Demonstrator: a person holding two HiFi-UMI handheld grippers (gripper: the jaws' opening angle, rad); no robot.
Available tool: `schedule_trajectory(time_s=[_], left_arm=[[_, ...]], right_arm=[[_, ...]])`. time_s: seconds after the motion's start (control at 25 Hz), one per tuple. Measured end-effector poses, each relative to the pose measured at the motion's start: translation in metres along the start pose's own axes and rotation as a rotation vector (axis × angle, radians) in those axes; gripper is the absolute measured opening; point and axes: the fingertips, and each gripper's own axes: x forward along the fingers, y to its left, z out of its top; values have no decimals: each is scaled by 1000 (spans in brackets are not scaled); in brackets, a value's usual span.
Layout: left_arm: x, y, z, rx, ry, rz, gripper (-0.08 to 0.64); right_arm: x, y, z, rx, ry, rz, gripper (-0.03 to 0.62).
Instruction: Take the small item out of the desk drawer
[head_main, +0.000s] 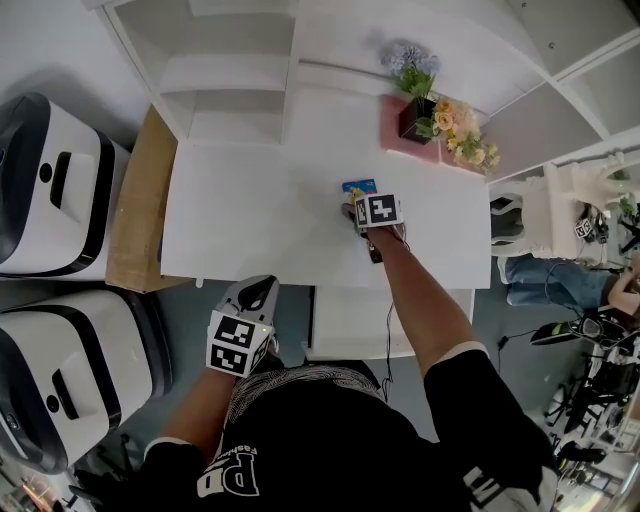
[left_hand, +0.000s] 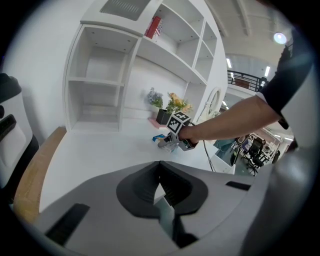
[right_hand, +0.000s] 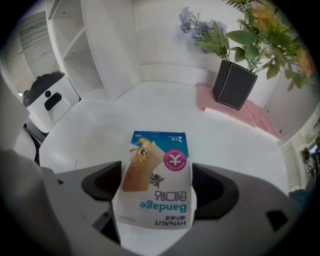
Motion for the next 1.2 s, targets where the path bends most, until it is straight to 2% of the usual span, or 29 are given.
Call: schedule_trajectory(time_s=[0.76,1.2], left_arm=[[-1,-20,4,10,-7,-16,14],[3,-44,14,-12,-38,-33,14]], right_arm=[[-23,-6,-8,-63,-6,-7,428],[-67,-4,-18,-130,-80,15,426]])
